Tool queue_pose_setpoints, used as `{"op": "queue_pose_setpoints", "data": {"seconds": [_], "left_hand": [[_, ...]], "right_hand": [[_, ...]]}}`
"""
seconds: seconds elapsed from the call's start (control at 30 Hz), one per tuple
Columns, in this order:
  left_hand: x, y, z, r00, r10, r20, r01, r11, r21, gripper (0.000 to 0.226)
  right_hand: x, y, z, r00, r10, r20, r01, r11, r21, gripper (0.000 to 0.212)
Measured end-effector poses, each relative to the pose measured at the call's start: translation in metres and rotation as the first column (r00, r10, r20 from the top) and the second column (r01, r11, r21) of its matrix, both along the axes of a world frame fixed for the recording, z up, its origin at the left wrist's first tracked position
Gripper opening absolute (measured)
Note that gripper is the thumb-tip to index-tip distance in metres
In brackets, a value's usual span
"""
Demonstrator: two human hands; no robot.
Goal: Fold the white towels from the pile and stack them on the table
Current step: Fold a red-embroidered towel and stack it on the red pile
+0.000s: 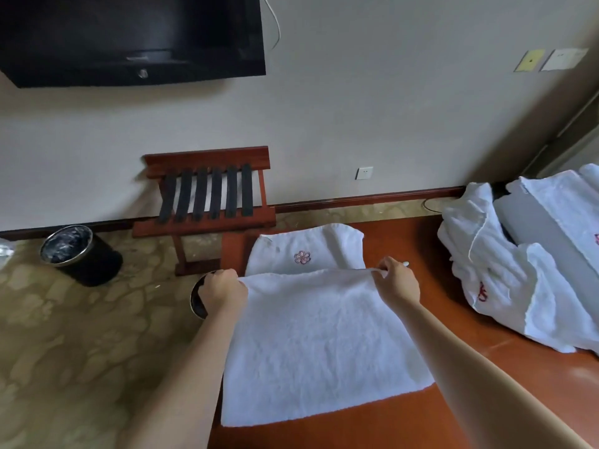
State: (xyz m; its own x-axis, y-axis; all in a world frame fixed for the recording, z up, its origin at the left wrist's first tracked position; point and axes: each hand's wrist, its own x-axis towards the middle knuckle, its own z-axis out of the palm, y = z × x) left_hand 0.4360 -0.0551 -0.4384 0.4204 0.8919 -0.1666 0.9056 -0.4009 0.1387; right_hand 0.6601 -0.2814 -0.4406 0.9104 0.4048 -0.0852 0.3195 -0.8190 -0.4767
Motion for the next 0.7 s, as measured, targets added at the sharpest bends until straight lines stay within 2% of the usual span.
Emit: {"op": "queue_pose_setpoints", "data": {"seconds": [0.13,0.27,0.4,0.47,0.6,0.7], "left_hand": [[0.021,0.007,-0.008,0.996,0.018,-0.084,-0.018,1.000,-0.002,0.023],[0.057,0.004,-0.022,0.994,-0.109,-0.029,0.110,0.994,0.023,0.029],[0.111,-0.015,-0.047,0.947,-0.311,0.075,0.319,0.932,-0.170,0.039],[0.129,-0.026,-0.063,0.937,-0.338,0.093,0.350,0.887,-0.301,0.059],[0.151,-0.033,-0.088,0.898,-0.433,-0.082,0.356,0.822,-0.444,0.108],[0.156,-0.029,-0.095,0.883,-0.452,-0.126,0.337,0.797,-0.501,0.132]], "right_hand": [[0.021,0.010,-0.016,0.990,0.142,-0.025,-0.143,0.989,-0.038,0.010],[0.051,0.024,-0.033,0.987,0.153,-0.048,-0.158,0.978,-0.136,0.029],[0.089,0.046,-0.048,0.991,0.097,-0.089,-0.106,0.990,-0.095,0.036],[0.109,0.060,-0.055,0.983,0.081,-0.166,-0.093,0.993,-0.068,0.040],[0.141,0.086,-0.070,0.953,0.083,-0.292,-0.089,0.996,-0.009,0.056],[0.150,0.100,-0.077,0.930,0.189,-0.316,-0.244,0.959,-0.143,0.060]]}}
